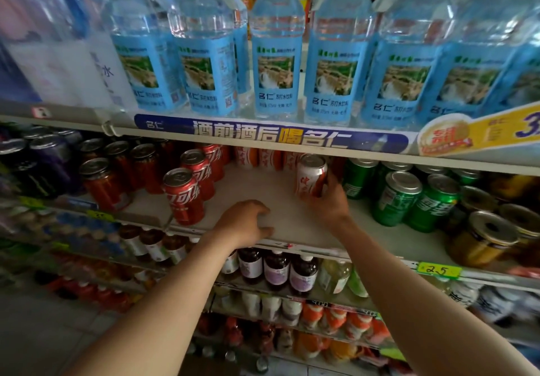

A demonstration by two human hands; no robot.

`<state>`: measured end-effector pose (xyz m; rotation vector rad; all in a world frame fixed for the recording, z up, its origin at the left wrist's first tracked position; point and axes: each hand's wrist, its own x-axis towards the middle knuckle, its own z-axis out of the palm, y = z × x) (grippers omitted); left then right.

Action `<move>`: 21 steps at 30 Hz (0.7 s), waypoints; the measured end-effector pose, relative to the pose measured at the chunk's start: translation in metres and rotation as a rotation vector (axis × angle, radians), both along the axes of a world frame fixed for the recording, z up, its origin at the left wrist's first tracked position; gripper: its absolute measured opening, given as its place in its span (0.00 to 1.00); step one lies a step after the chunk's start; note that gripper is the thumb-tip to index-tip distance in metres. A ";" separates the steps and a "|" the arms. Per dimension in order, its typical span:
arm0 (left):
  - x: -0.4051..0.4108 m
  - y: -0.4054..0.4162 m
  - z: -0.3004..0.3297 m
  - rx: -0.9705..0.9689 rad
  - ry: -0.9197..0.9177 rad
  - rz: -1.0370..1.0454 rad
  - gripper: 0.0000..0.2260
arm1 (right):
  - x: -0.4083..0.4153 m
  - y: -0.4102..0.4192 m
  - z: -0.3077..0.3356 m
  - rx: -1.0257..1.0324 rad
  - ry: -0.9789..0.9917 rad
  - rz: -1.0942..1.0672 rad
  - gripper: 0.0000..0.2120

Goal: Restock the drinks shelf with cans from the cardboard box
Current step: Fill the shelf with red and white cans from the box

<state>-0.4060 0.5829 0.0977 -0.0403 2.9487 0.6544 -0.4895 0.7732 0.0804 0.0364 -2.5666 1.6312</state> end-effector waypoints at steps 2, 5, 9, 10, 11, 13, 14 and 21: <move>-0.002 0.000 0.000 -0.037 0.003 -0.012 0.27 | 0.001 -0.003 -0.006 0.034 -0.042 -0.049 0.37; -0.004 -0.001 0.000 -0.071 0.018 -0.031 0.27 | 0.000 -0.004 -0.004 0.079 -0.115 -0.118 0.27; -0.004 -0.003 0.001 -0.087 0.015 -0.043 0.27 | -0.008 -0.012 -0.003 0.070 -0.102 -0.217 0.24; -0.004 -0.003 0.001 -0.086 0.005 -0.044 0.27 | -0.012 -0.015 -0.004 0.059 -0.102 -0.239 0.25; -0.004 -0.005 0.002 -0.076 -0.007 -0.044 0.27 | -0.016 -0.018 -0.004 0.046 -0.107 -0.258 0.26; -0.005 -0.007 0.002 -0.052 -0.037 -0.054 0.27 | -0.023 -0.023 -0.004 0.021 -0.116 -0.290 0.26; -0.005 -0.008 0.002 -0.047 -0.050 -0.057 0.27 | -0.025 -0.026 -0.004 0.016 -0.120 -0.306 0.27; -0.004 -0.009 0.002 -0.048 -0.055 -0.071 0.27 | -0.039 -0.037 -0.003 -0.101 -0.141 -0.406 0.26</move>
